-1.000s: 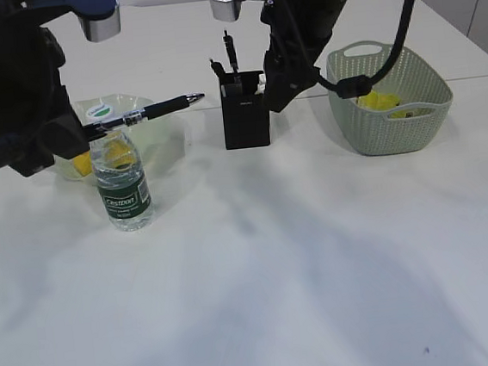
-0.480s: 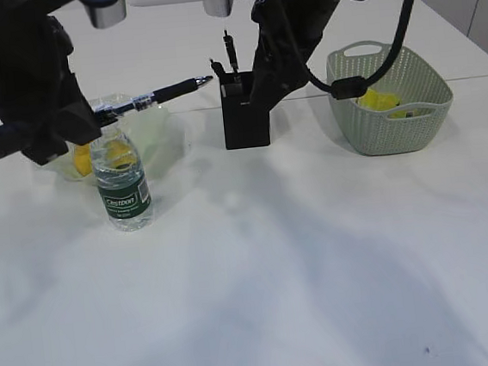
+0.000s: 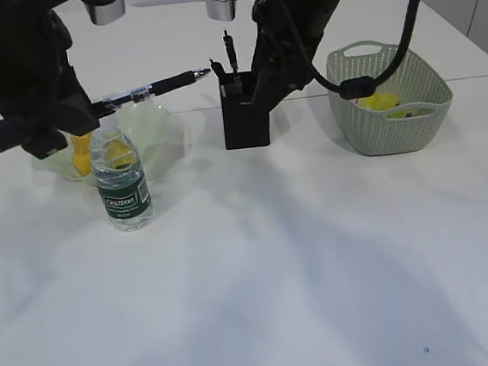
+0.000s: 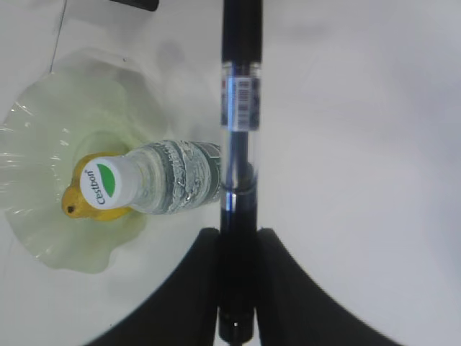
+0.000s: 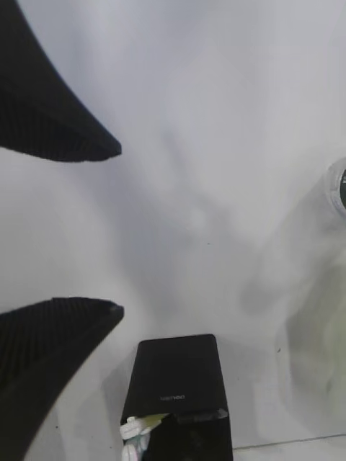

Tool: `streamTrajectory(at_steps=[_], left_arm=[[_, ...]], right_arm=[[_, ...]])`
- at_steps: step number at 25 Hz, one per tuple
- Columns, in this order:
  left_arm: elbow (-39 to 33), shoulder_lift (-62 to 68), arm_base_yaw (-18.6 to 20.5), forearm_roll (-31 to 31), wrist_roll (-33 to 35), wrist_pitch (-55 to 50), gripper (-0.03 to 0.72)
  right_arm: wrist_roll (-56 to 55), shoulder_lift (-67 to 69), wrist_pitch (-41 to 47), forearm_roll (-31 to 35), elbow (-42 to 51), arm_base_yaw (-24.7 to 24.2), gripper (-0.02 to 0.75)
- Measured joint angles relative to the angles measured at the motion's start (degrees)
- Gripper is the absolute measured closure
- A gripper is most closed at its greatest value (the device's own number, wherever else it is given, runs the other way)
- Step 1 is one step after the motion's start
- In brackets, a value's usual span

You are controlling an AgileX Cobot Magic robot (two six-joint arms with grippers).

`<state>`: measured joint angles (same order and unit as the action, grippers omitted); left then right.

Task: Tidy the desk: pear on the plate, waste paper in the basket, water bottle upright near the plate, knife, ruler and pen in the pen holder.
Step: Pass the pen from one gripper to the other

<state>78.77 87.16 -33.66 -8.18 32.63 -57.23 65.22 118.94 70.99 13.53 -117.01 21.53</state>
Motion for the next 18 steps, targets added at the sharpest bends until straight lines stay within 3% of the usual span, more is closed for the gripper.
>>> streamTrajectory(at_steps=[7, 18], left_arm=[[0.00, 0.00, 0.89, 0.40, 0.40, 1.46, 0.592], [0.00, 0.00, 2.79, 4.92, 4.81, 1.55, 0.592]], right_arm=[[3.03, -1.68, 0.00, 0.70, 0.00, 1.59, 0.339], [3.16, -2.40, 0.00, 0.78, 0.00, 5.64, 0.342]])
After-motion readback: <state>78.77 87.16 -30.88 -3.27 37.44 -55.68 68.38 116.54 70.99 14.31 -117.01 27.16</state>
